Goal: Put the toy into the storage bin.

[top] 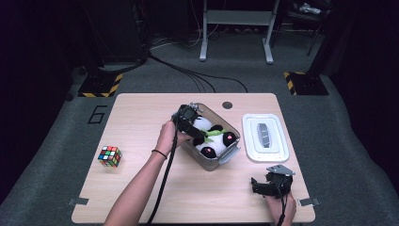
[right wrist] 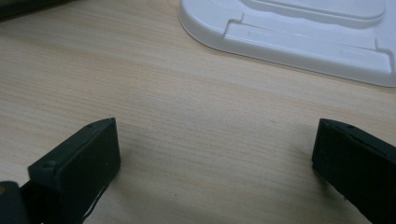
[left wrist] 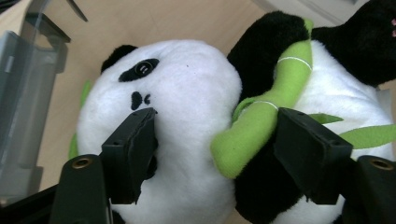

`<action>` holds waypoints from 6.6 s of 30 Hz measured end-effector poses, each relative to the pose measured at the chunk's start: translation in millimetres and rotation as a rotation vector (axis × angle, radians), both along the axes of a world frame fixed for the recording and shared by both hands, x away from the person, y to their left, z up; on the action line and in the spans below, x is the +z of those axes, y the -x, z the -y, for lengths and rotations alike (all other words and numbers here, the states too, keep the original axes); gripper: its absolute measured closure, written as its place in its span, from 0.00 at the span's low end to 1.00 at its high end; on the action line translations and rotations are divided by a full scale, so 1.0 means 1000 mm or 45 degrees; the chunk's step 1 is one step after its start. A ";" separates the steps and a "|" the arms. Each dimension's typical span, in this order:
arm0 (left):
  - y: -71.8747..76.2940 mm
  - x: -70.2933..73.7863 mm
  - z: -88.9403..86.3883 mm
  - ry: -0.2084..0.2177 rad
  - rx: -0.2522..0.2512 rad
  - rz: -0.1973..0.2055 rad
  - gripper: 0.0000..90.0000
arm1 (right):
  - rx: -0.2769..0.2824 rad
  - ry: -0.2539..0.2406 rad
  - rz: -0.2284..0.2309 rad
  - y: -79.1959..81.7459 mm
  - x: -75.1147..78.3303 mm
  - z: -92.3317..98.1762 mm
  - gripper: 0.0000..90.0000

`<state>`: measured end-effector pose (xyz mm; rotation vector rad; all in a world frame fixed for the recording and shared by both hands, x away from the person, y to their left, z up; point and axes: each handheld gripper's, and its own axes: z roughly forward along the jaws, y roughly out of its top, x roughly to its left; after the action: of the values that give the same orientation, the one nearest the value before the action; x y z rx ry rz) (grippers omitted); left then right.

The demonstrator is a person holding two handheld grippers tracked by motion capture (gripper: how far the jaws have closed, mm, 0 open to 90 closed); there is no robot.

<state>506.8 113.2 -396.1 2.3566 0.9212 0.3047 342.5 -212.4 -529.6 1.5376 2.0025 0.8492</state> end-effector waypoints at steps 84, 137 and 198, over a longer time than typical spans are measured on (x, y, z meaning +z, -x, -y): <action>0.071 0.015 -0.123 0.117 0.204 0.185 0.00 | -0.001 0.001 0.001 0.000 0.000 0.000 0.00; 0.103 -0.092 -0.294 0.178 0.808 0.197 0.00 | 0.000 0.004 0.004 -0.001 0.000 0.000 0.00; 0.109 -0.051 -0.235 0.201 0.566 0.293 0.38 | 0.000 0.003 0.004 -0.001 0.000 0.000 0.00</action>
<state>398.1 347.9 -447.2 1.9087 1.2960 0.6385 343.1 -212.4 -529.8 1.5334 2.0009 0.8482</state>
